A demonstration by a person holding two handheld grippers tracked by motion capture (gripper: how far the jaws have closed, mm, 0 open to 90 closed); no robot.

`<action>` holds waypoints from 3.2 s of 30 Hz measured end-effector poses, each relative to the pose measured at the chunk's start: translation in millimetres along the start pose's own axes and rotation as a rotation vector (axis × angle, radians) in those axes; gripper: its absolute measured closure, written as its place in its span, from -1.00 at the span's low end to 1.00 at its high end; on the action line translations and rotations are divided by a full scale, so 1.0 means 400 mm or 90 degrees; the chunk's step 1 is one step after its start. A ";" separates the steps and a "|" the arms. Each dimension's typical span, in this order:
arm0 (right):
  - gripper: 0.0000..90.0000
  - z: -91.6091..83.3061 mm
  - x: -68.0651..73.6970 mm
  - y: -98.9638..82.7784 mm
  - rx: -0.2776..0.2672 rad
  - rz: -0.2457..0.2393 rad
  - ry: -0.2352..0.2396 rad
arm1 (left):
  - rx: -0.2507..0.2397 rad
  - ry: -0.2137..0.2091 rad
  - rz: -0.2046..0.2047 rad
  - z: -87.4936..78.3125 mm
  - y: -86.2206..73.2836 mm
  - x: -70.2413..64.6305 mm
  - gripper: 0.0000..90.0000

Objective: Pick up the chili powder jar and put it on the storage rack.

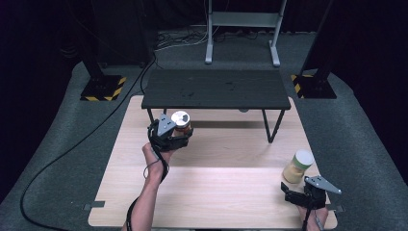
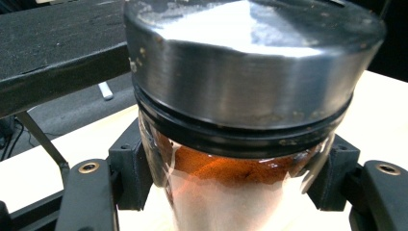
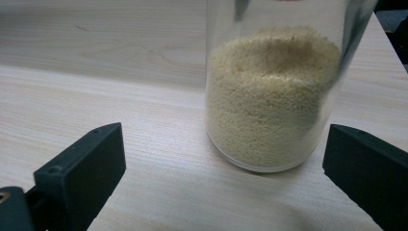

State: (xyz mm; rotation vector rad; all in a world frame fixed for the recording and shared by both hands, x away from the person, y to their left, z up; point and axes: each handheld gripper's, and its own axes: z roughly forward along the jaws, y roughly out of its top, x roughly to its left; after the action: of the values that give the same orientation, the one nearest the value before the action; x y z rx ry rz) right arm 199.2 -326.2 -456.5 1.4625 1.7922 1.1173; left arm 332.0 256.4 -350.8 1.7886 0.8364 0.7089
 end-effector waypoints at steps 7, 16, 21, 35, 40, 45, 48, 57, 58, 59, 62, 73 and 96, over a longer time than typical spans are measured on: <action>-0.99 0.000 0.000 0.000 0.000 0.000 -0.001 | -0.003 -0.003 0.004 0.002 0.013 0.000 -0.30; -0.99 0.000 0.001 0.000 0.000 0.000 -0.001 | -0.004 -0.007 0.013 0.005 0.030 -0.002 -0.30; -0.99 0.000 0.000 0.001 0.001 0.000 0.000 | -0.005 -0.010 0.014 0.006 0.037 -0.003 -0.30; -0.99 0.000 0.000 0.001 0.001 0.000 0.000 | -0.008 -0.020 0.019 0.011 0.059 -0.003 -0.30; -0.99 0.001 -0.001 0.001 0.002 0.001 0.001 | -0.010 -0.023 0.021 0.012 0.066 -0.004 -0.30; -0.99 0.000 -0.002 0.001 0.001 0.002 0.001 | -0.011 -0.025 0.023 0.014 0.075 -0.004 -0.30; -0.99 0.000 -0.002 0.001 0.001 0.001 0.001 | -0.011 -0.026 0.025 0.016 0.081 -0.005 -0.29; -0.99 0.000 -0.001 0.001 0.001 0.002 0.001 | -0.013 -0.030 0.024 0.022 0.092 -0.002 -0.30; -0.99 0.000 -0.001 0.001 0.001 0.002 0.001 | -0.013 -0.030 0.024 0.022 0.093 -0.002 -0.29; -0.99 0.000 -0.001 0.000 0.001 0.002 0.001 | -0.013 -0.031 0.025 0.022 0.094 -0.002 -0.30; -0.99 0.000 -0.001 0.001 0.001 0.002 0.001 | -0.015 -0.032 0.026 0.022 0.098 -0.002 -0.29; -0.99 0.000 -0.001 0.000 0.000 0.001 0.000 | -0.019 -0.038 0.021 0.028 0.111 0.002 -0.30; -0.99 0.000 0.000 0.001 0.001 0.001 0.000 | -0.024 -0.042 0.025 0.029 0.147 0.010 -0.29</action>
State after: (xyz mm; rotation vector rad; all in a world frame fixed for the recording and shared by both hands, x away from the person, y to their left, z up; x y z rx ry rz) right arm 199.5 -326.3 -456.3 1.4655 1.7930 1.1167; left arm 356.3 238.0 -299.0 1.7888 0.7406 0.6840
